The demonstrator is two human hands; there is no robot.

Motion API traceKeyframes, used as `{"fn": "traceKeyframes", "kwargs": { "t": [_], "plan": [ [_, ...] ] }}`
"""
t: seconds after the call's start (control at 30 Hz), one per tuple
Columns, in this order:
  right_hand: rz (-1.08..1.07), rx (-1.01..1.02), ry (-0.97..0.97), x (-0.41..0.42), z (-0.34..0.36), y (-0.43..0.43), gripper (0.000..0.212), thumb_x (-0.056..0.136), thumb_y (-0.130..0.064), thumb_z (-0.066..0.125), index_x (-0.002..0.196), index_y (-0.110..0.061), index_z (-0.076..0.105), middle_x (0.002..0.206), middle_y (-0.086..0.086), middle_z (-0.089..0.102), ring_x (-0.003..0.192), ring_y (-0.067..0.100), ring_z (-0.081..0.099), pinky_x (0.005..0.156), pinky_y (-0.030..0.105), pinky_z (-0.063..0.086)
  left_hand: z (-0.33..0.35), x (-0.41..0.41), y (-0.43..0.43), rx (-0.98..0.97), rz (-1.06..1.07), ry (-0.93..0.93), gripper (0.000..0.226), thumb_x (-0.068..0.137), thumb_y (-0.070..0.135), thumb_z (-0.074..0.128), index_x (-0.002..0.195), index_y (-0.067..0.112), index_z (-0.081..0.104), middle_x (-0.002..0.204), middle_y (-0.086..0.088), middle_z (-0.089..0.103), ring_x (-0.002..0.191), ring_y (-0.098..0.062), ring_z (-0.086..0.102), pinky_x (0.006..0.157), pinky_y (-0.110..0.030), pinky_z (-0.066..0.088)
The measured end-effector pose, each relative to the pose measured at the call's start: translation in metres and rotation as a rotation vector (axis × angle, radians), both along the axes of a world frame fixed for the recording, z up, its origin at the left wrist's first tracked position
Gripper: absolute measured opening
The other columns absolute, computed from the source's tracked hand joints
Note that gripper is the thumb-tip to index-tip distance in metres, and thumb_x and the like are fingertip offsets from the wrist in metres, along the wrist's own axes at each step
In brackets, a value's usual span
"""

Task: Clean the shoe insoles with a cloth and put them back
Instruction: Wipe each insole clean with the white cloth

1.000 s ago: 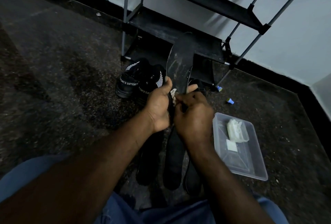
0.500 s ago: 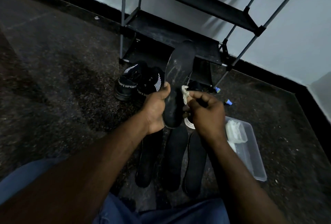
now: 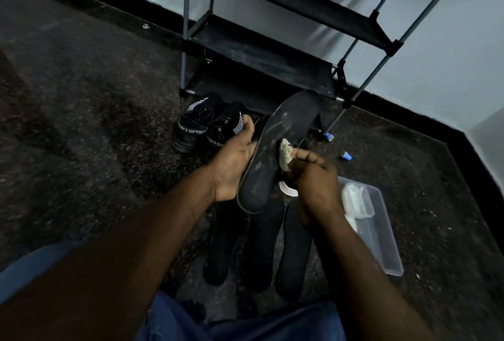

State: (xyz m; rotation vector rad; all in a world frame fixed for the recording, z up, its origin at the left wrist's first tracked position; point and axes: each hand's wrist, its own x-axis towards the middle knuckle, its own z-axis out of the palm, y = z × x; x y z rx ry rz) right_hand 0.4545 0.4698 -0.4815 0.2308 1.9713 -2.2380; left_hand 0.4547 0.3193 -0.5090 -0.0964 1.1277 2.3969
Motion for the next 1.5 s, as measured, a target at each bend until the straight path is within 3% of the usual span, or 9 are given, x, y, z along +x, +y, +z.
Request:
{"fn": "traceKeyframes", "kwargs": {
  "t": [0.13,0.33,0.67,0.8,0.87,0.97,1.1,1.27,1.5],
  "plan": [
    [0.090,-0.038,-0.019,0.007,-0.012,-0.002,0.018,0.093,0.007,0.063,0.102,0.001,0.076,0.103,0.013,0.078,0.097,0.018,0.073,0.086,0.023,0.057,-0.003,-0.007,-0.009,-0.021,0.138,0.004,0.093,0.094,0.084,0.017,0.143,0.017,0.059,0.140,-0.013,0.064,0.131,-0.031,0.059,0.109,-0.046,0.046],
    [0.225,-0.023,-0.018,0.019,-0.014,-0.009,0.020,0.092,0.011,0.062,0.094,-0.001,0.077,0.101,0.010,0.078,0.097,0.016,0.073,0.090,0.023,0.058,-0.003,-0.008,-0.015,0.115,0.139,-0.002,0.078,0.102,0.069,0.028,0.149,0.011,0.053,0.142,-0.026,0.059,0.124,-0.038,0.063,0.110,-0.050,0.048],
    [0.014,0.447,0.263,0.009,0.004,-0.008,0.013,0.081,-0.027,0.069,0.090,-0.023,0.077,0.086,-0.001,0.078,0.081,0.021,0.074,0.080,0.042,0.059,0.003,-0.006,-0.020,0.125,0.215,-0.047,0.058,0.102,0.051,0.045,0.128,0.005,0.067,0.122,-0.019,0.066,0.107,-0.034,0.063,0.104,-0.048,0.044],
    [0.008,0.444,0.340,-0.007,0.023,-0.031,0.014,0.075,-0.024,0.067,0.085,-0.032,0.071,0.079,-0.001,0.073,0.071,0.023,0.071,0.069,0.048,0.061,0.002,-0.005,-0.016,0.173,0.180,-0.031,0.068,0.100,0.049,0.047,0.146,0.000,0.052,0.153,-0.028,0.045,0.127,-0.040,0.049,0.120,-0.056,0.028],
    [0.024,0.488,0.384,-0.018,0.027,-0.040,0.014,0.077,-0.025,0.069,0.089,-0.031,0.074,0.077,-0.003,0.075,0.072,0.016,0.073,0.076,0.049,0.062,0.004,-0.005,-0.014,0.175,0.170,-0.048,0.060,0.102,0.049,0.044,0.137,0.003,0.058,0.132,-0.024,0.063,0.112,-0.037,0.061,0.107,-0.049,0.042],
    [0.017,0.563,0.420,-0.028,0.029,-0.050,0.016,0.087,-0.018,0.071,0.095,-0.026,0.082,0.086,-0.009,0.079,0.080,0.005,0.074,0.085,0.035,0.062,0.002,-0.006,-0.014,0.180,0.170,-0.069,0.047,0.103,0.049,0.043,0.113,0.012,0.069,0.094,-0.011,0.069,0.083,-0.028,0.066,0.081,-0.039,0.052],
    [0.005,0.788,0.576,-0.023,0.019,-0.061,0.016,0.092,-0.020,0.069,0.101,-0.022,0.083,0.099,-0.006,0.079,0.091,0.007,0.072,0.076,0.009,0.048,0.003,-0.006,-0.016,0.149,0.209,-0.085,0.043,0.103,0.051,0.048,0.103,0.019,0.076,0.097,-0.006,0.064,0.085,-0.024,0.060,0.080,-0.036,0.048],
    [0.027,0.914,0.626,-0.018,0.014,-0.069,0.019,0.093,-0.028,0.067,0.105,-0.022,0.081,0.107,0.003,0.078,0.102,0.025,0.071,0.087,0.037,0.056,0.001,-0.008,-0.014,0.148,0.322,-0.111,0.036,0.103,0.046,0.049,0.105,0.022,0.076,0.103,-0.001,0.070,0.093,-0.018,0.067,0.087,-0.031,0.052],
    [0.171,0.892,0.629,0.008,0.004,-0.073,0.021,0.085,-0.021,0.064,0.098,-0.024,0.081,0.096,0.006,0.075,0.093,0.030,0.069,0.079,0.045,0.057,-0.001,-0.008,-0.024,0.104,0.423,-0.084,0.054,0.107,0.052,0.039,0.113,0.010,0.072,0.107,-0.008,0.075,0.099,-0.022,0.072,0.095,-0.036,0.055]
  ]
}}
